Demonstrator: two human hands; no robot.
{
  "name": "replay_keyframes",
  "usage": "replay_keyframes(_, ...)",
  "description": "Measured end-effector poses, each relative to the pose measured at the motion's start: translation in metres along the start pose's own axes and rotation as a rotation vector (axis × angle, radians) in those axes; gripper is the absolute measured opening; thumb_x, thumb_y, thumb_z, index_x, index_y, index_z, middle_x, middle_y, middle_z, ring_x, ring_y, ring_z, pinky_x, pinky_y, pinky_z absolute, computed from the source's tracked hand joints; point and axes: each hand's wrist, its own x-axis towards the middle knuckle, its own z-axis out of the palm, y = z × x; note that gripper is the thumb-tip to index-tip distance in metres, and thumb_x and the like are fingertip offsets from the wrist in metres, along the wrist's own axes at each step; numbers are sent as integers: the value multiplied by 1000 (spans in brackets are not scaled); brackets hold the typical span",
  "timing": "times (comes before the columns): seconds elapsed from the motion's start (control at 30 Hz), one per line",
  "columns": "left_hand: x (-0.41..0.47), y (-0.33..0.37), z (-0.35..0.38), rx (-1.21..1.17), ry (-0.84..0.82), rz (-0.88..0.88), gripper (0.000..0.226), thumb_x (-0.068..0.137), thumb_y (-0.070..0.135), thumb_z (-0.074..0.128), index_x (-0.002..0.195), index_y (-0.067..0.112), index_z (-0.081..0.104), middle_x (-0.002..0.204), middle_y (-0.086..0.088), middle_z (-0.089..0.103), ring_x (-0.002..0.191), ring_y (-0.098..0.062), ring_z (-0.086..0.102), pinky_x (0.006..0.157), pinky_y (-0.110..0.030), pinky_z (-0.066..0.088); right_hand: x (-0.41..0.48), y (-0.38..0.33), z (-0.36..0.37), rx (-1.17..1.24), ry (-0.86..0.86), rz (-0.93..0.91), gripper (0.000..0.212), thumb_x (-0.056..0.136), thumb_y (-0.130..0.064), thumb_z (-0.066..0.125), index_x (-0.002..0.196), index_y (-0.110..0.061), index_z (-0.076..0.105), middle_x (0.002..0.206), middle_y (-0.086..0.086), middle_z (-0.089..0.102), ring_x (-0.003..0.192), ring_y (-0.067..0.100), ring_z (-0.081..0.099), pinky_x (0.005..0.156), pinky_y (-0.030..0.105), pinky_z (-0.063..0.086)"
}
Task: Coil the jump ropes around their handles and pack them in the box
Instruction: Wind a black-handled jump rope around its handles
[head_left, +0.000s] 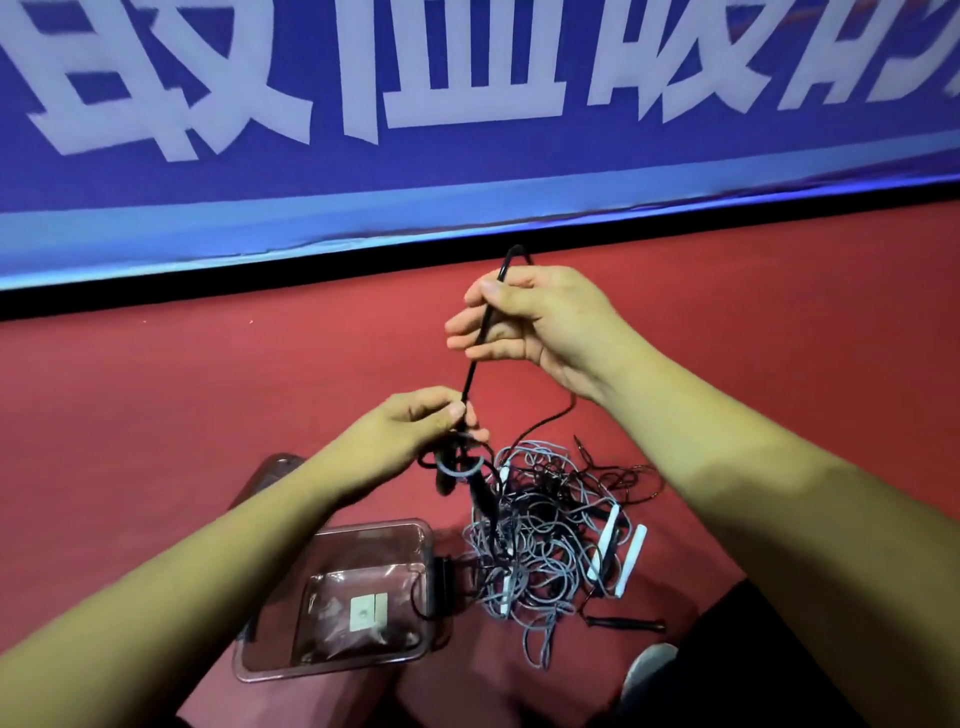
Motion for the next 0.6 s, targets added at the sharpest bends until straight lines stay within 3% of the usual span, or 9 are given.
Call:
replay_keyframes(0.1,3,2,-1,184,-15,38,21,101,21,54,98,2,63,88,-10,73,75,-35,68,75,-49,48,0,6,-1,-24,19,-17,17,101,-10,47,93,-1,58,85,22,71,76,32,72,67,32,60)
replay_keyframes(0.23,8,7,5,94,188,121,12,97,9,58,91,4,66,81,-5,73,71,-14,64,69,-26,52,5,9,-4,-31,133,11,18,101,-22,51,101,-7,60,101,18,71,84,25,70,81,38,57)
replay_keyframes(0.33,13,17,2,-35,343,175,10,94,1,60,88,5,68,75,-5,70,64,-13,62,62,-24,55,3,29,-7,-284,-24,203,20,93,-41,61,92,-22,67,94,0,69,84,15,64,94,41,50)
replay_keyframes(0.43,13,22,-4,-45,412,192,9,91,0,64,83,3,68,70,-4,66,61,-11,61,59,-23,54,-1,45,-5,-469,-214,267,25,90,-41,66,83,-18,70,80,-2,64,77,11,55,84,32,41)
replay_keyframes(0.6,9,22,-9,-149,487,97,10,93,8,64,85,5,67,69,-8,67,60,-15,63,68,-36,57,0,41,-4,-639,-274,292,27,77,-41,76,86,-16,70,78,-4,63,78,14,54,78,35,39)
